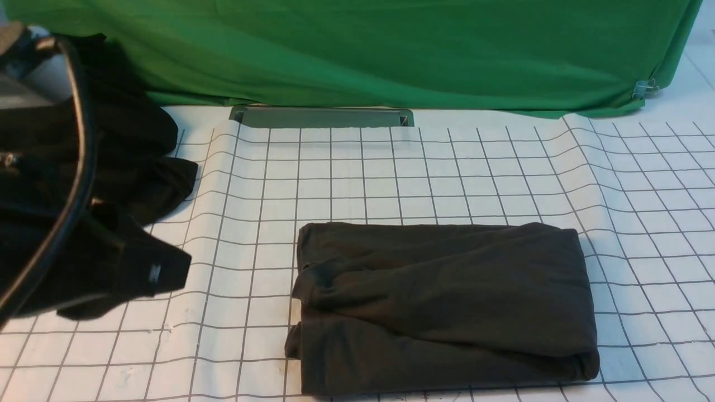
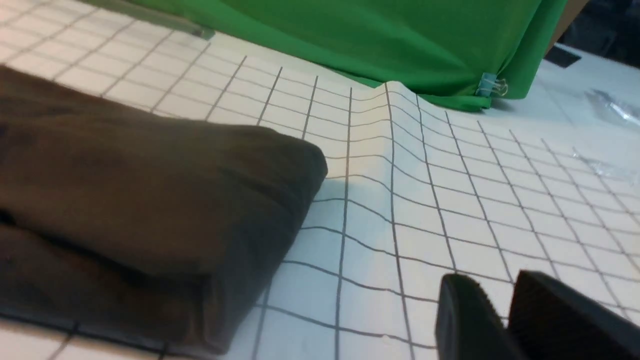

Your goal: Fold a long-sleeved shirt over a white checkered tablecloth.

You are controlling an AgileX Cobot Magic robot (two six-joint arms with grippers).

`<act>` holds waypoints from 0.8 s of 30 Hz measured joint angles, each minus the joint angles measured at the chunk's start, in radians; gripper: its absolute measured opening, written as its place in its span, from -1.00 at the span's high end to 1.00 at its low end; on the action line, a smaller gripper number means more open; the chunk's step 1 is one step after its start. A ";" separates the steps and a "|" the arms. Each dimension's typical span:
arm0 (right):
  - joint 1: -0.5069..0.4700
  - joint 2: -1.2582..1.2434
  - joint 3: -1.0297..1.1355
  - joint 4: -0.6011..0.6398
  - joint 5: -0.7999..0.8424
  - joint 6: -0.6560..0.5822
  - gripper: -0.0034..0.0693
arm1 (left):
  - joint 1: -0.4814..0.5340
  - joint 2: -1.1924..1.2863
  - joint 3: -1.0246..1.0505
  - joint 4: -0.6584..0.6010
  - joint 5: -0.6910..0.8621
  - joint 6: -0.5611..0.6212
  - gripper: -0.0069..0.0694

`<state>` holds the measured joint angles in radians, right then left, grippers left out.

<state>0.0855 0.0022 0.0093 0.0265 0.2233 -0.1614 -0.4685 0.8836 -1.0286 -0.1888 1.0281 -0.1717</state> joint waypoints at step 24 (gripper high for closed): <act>-0.025 0.000 0.000 -0.053 0.000 0.062 0.35 | 0.000 -0.006 0.107 0.034 -0.149 -0.007 0.41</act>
<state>0.0600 0.0022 0.0093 -0.0261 0.2231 -0.0993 -0.4685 0.8775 -0.9219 -0.1543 0.8788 -0.1790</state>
